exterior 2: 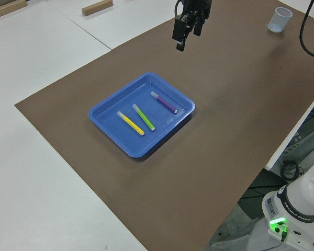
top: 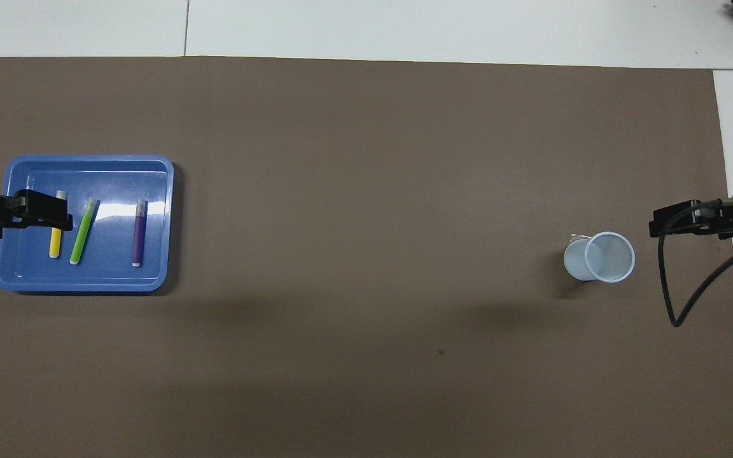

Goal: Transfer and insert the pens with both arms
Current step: 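Lower the left gripper onto the purple pen in the tray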

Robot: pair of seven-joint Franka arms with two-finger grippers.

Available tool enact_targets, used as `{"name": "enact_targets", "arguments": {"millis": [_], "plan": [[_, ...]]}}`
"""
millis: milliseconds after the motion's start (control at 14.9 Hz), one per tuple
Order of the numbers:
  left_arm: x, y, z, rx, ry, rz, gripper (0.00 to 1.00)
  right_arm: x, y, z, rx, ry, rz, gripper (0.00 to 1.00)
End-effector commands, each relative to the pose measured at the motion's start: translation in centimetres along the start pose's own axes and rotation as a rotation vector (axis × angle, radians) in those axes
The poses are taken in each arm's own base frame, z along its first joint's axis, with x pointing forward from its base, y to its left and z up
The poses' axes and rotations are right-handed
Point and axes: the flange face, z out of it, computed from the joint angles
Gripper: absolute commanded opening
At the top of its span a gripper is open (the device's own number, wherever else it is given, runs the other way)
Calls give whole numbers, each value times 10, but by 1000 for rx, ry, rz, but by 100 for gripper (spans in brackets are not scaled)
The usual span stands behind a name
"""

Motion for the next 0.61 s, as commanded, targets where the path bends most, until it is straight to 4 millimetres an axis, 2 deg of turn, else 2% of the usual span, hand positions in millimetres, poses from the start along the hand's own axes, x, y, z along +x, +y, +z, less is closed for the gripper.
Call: {"name": "enact_targets", "arguments": {"millis": [0, 269, 538], "plan": [[-13, -8, 23, -26, 8, 43, 95, -2, 3, -2, -5, 18, -9, 100], [-7, -20, 61, -24, 24, 88, 98, -1, 3, -1, -6, 17, -9, 100], [11, -37, 94, -20, 31, 110, 100, -2, 2, -2, -6, 18, -10, 100]]}}
